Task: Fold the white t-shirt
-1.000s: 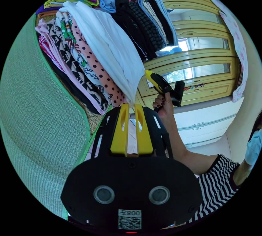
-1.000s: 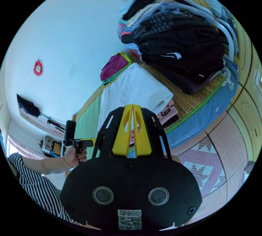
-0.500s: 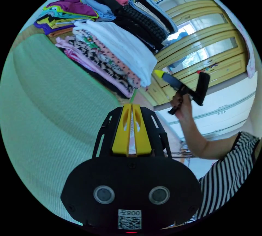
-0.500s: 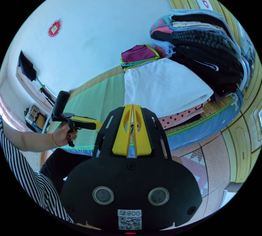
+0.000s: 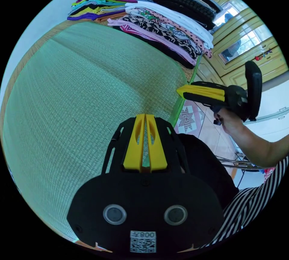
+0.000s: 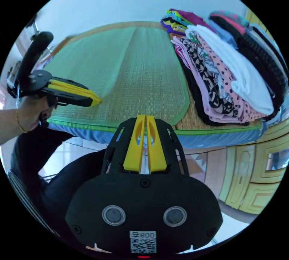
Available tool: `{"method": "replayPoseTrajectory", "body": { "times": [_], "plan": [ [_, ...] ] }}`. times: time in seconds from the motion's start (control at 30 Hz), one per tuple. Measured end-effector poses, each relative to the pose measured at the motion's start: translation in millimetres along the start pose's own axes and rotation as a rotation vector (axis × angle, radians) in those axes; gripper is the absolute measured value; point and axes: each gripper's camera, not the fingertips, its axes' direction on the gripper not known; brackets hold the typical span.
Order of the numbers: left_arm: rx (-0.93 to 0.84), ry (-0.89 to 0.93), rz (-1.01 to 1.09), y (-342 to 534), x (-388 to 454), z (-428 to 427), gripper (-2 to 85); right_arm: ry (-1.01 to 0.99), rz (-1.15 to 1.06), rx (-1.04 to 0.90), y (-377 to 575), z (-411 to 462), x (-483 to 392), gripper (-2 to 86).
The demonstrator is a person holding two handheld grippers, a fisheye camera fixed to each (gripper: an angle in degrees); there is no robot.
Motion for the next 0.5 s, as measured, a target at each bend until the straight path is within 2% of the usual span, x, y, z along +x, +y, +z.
{"method": "replayPoseTrajectory", "body": {
  "times": [0.1,0.2,0.27,0.5],
  "plan": [
    [0.059,0.022,0.007,22,-5,-7,0.3,0.140,-0.027,0.010,-7,3,-32,-0.4],
    [0.077,0.105,-0.047,40,-18,-15,0.3,0.082,-0.004,-0.004,-23,-7,-34,-0.4],
    [0.084,0.137,-0.058,50,-24,-19,0.3,0.004,0.049,0.097,-44,-30,-19,-0.2],
    [0.128,0.151,-0.028,92,-35,-41,0.3,-0.044,0.113,0.427,-180,-79,44,4.1]
  ]
}}
